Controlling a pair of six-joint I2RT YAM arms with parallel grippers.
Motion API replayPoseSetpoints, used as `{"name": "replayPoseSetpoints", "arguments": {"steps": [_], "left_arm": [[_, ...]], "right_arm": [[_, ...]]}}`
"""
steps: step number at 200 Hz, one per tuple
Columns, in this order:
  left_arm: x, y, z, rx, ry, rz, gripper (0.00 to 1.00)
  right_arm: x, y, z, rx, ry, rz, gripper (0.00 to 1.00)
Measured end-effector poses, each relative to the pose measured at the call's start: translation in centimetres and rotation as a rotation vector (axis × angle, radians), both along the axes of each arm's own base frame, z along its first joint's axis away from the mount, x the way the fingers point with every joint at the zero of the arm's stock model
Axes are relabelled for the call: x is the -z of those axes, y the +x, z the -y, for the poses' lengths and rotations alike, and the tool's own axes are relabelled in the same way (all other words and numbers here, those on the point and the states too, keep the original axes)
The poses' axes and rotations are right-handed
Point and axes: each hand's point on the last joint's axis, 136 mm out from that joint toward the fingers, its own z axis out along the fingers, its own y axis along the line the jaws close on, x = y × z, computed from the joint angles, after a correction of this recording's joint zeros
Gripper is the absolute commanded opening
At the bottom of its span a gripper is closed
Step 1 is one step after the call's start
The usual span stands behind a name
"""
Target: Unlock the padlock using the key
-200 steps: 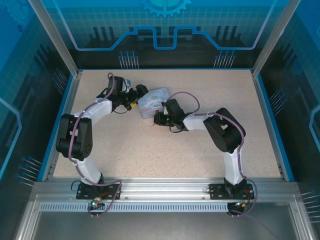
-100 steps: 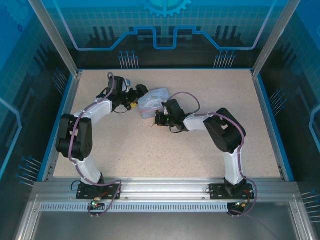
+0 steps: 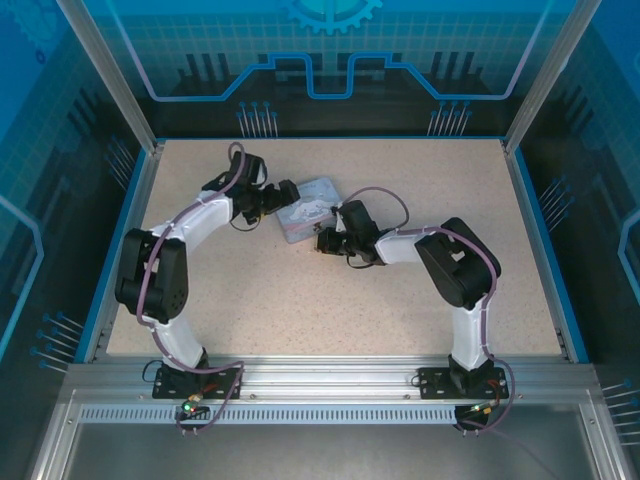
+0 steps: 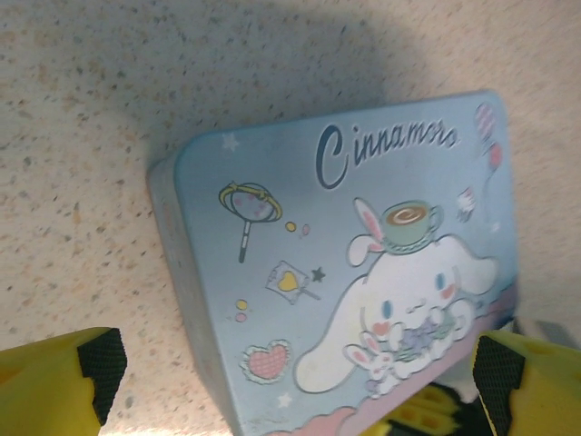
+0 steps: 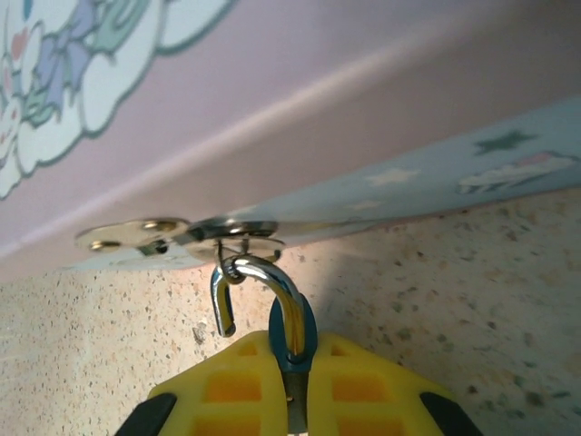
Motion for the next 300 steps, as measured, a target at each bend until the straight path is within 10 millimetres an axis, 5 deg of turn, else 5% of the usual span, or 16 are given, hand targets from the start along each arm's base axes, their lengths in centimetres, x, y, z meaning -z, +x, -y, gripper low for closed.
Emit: {"name": "replayPoseSetpoints", "arguments": {"steps": [130, 300], "left_arm": [[3.9, -4.0, 0.7, 0.088, 0.275, -0.067, 0.99], [3.9, -3.9, 0.8, 0.089, 0.271, -0.057, 0.97]], "right_arm": [[0.2, -0.9, 1.8, 0.058, 0.149, -0.081, 0.0], [-1.2, -0.5, 2.6, 0.121, 0.213, -0.121, 0.0]]}}
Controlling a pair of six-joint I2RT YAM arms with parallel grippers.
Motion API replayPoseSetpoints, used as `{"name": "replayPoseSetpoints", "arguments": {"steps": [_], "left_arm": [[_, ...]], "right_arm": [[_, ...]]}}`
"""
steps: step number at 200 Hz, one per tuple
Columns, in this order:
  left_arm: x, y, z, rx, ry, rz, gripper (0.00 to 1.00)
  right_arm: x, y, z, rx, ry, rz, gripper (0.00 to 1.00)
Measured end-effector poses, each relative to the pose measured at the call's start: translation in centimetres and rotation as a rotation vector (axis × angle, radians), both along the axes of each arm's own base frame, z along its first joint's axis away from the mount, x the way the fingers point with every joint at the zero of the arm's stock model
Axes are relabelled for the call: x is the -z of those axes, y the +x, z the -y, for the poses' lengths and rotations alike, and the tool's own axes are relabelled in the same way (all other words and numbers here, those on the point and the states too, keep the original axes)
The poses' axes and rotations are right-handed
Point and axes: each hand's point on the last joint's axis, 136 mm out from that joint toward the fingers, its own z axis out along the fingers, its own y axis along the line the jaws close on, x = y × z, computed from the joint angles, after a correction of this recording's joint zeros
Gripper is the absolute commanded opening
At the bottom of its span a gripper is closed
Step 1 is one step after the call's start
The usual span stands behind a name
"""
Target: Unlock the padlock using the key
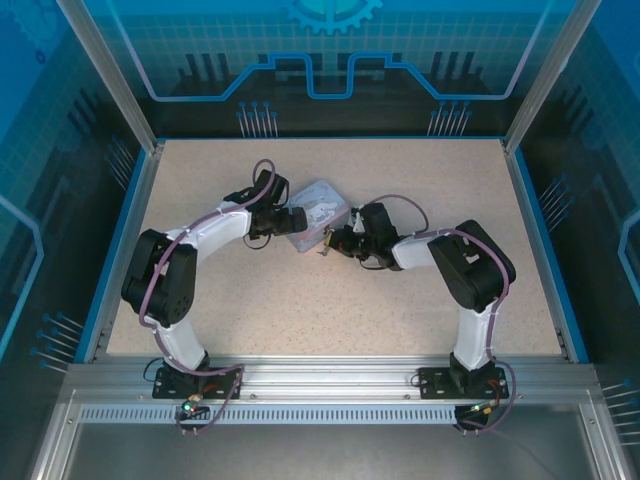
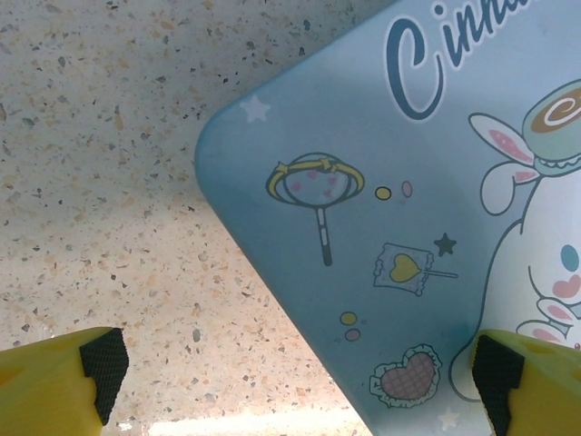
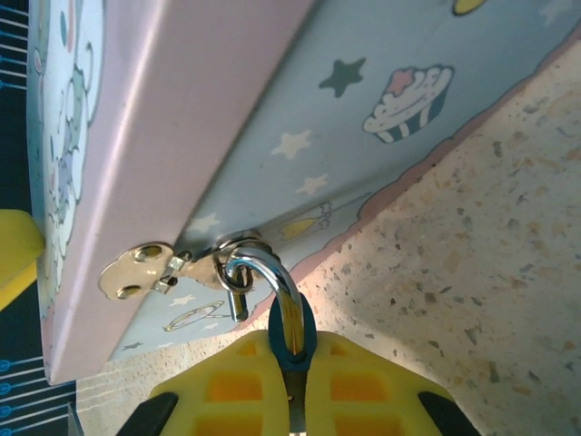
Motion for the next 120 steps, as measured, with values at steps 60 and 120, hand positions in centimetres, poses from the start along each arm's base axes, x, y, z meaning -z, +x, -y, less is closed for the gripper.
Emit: {"name": "replayPoseSetpoints", "arguments": {"steps": [60, 120], "left_arm": [[0.2, 0.2, 0.5, 0.01, -0.016, 0.005, 0.96], [0.2, 0.5, 0.8, 0.013, -0.028, 0.012, 0.95]], "right_arm": [[0.5, 0.8, 0.2, 0.074, 0.076, -0.023, 0.0], [0.5, 1.7, 0.5, 0.128, 0.137, -0.029, 0.0]]}}
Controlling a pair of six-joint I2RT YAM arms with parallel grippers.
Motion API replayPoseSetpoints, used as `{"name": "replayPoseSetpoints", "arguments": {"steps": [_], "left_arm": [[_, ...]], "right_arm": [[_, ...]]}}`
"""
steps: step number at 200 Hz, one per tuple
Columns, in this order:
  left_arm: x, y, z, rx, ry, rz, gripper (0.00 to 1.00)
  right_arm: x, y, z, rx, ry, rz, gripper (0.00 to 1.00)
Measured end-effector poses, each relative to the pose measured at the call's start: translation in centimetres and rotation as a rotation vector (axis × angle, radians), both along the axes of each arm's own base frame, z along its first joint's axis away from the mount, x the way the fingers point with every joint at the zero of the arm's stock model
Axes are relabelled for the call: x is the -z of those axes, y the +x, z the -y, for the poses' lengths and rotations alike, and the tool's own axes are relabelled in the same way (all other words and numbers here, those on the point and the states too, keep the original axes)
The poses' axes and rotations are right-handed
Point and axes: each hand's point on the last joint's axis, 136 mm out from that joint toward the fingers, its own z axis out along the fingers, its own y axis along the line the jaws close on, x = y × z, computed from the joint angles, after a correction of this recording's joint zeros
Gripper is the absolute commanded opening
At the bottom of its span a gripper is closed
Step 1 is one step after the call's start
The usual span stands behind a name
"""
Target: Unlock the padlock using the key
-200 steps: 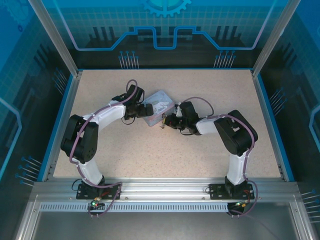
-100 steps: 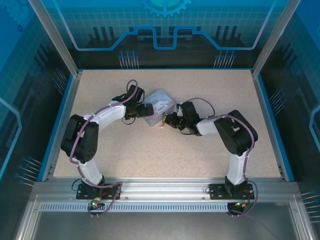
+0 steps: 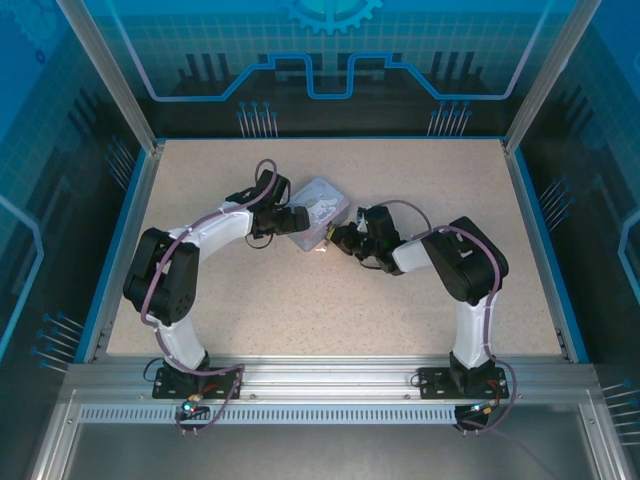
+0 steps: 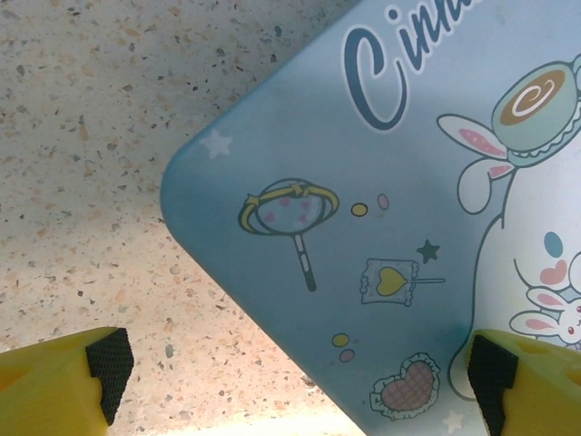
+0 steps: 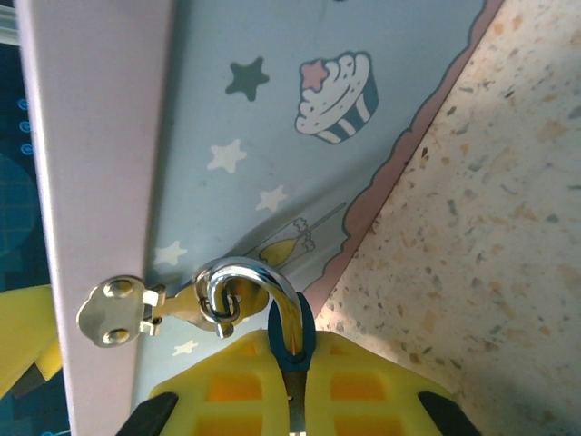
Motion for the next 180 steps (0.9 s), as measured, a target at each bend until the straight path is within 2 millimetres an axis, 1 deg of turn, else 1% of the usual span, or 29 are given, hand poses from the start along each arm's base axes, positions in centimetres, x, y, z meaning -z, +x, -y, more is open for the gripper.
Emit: {"name": "replayPoseSetpoints", "arguments": {"steps": [92, 120, 138, 180], "left_arm": [[0.1, 0.4, 0.7, 0.013, -0.024, 0.009, 0.93], [0.2, 0.4, 0.8, 0.017, -0.031, 0.01, 0.93], [0.2, 0.5, 0.9, 0.018, -0.033, 0.013, 0.92], [0.2, 0.6, 0.9, 0.018, -0.034, 0.016, 0.92]], "right_arm": [[-0.3, 1.1, 0.9, 0.047, 0.04, -0.002, 0.0], [-0.4, 1.2, 1.2, 0.038, 0.049, -0.013, 0.0], [-0.5, 1.7, 1.3, 0.027, 0.035, -0.022, 0.0], [-1.2, 3.7, 2.3, 0.018, -0.022, -0.026, 0.0]]}}
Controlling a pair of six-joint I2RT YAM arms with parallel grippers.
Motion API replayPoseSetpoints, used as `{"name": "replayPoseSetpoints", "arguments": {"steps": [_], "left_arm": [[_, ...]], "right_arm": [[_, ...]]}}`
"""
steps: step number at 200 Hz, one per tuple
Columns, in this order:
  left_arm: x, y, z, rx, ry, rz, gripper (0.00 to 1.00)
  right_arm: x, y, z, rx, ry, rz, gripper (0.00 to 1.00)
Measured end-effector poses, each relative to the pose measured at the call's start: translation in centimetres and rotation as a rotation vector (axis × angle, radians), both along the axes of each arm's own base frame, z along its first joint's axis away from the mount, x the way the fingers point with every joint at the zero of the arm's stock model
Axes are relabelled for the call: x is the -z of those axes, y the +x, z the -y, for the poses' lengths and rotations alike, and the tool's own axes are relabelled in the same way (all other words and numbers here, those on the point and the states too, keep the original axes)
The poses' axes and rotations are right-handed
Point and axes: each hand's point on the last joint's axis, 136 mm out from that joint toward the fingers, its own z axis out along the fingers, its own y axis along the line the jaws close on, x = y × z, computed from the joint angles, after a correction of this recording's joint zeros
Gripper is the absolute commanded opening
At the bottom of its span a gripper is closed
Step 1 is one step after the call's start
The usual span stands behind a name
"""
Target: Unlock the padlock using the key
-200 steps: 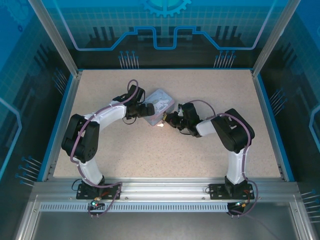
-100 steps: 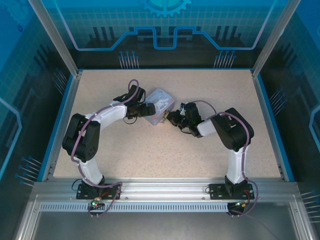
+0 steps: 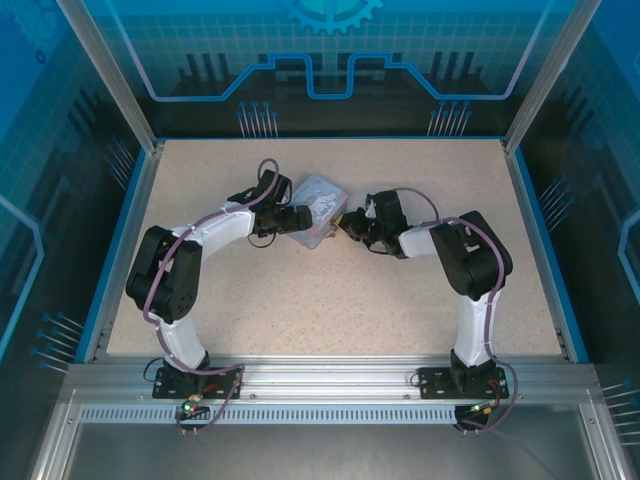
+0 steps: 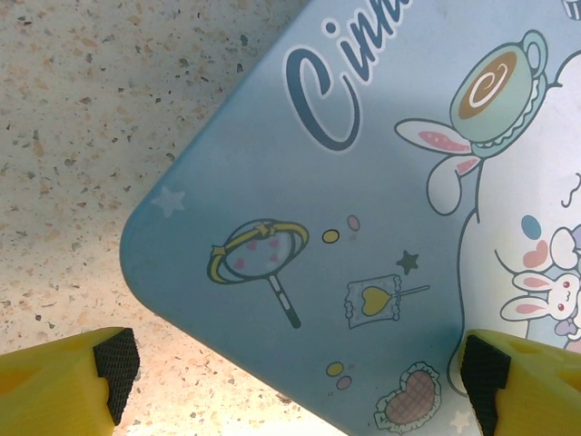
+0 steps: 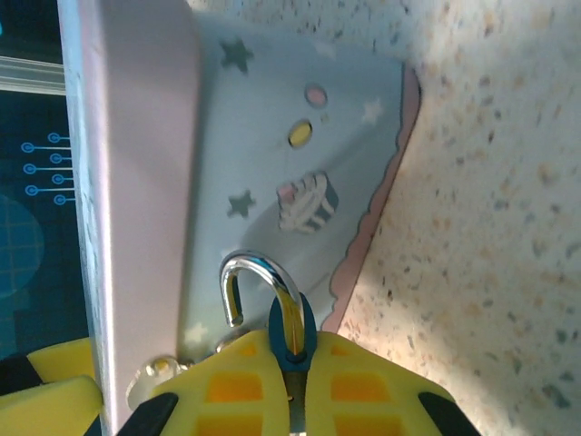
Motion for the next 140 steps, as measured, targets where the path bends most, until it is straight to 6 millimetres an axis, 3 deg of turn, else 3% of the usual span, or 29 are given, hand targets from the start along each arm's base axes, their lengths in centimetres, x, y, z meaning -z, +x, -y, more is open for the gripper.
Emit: {"name": "replayPoseSetpoints", "arguments": {"steps": [56, 140], "left_arm": [[0.0, 0.0, 0.0, 0.0, 0.0, -0.001, 0.94], [-0.7, -0.8, -0.4, 0.008, 0.028, -0.056, 0.99]], "right_arm": [[1.0, -0.7, 0.9, -0.03, -0.039, -0.032, 0.0], [1.9, -5.1, 9.7, 0.065, -0.086, -0.107, 0.0]]}}
